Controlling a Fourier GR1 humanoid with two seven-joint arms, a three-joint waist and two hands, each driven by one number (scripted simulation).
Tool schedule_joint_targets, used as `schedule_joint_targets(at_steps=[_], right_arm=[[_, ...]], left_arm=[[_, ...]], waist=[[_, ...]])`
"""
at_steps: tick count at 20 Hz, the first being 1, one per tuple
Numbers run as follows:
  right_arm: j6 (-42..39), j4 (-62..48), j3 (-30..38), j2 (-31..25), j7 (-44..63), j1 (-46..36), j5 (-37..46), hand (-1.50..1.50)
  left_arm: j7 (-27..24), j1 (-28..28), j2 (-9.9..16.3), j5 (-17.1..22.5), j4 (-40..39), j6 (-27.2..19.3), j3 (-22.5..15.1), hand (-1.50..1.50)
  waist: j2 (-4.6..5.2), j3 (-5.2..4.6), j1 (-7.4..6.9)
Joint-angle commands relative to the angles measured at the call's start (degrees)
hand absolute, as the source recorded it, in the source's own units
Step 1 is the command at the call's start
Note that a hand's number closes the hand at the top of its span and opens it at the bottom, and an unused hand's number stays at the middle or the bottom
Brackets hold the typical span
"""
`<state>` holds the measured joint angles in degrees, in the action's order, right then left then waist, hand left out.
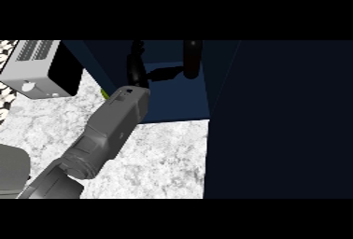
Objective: Pick up the wine, place it into the cabinet and close the cabinet
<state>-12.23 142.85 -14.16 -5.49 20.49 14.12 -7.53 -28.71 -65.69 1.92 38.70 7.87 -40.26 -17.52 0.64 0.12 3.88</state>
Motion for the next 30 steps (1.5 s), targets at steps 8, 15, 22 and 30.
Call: schedule_joint_targets(at_steps=[8,15,22,30], right_arm=[[0.7,12.3,-1.6,-0.7,6.3,3.8,-5.1,-1.5],[0.8,10.2,-1.0,-0.1,4.0,4.1,-4.8,-1.5],[1.9,12.9,-0.6,-0.4,5.8,5.5,-4.6,-1.5],[2.1,12.7,-1.6,-0.8,5.7,5.1,-2.8,-1.5]], left_arm=[[-4.3,0.1,2.8,-1.3,0.4,5.6,1.2,-1.5],[-5.5,0.3,3.1,-2.0,2.7,12.3,1.8,-1.5],[-10.8,4.8,-1.4,-1.4,11.2,12.0,3.2,-1.5],[-4.7,10.7,-0.1,-2.6,24.2,13.3,1.0,-1.5]], waist=[[-0.13,-0.19,-0.83],[-0.39,-0.14,-1.89],[-1.15,-0.13,-3.6],[-1.25,-0.12,-4.11]])
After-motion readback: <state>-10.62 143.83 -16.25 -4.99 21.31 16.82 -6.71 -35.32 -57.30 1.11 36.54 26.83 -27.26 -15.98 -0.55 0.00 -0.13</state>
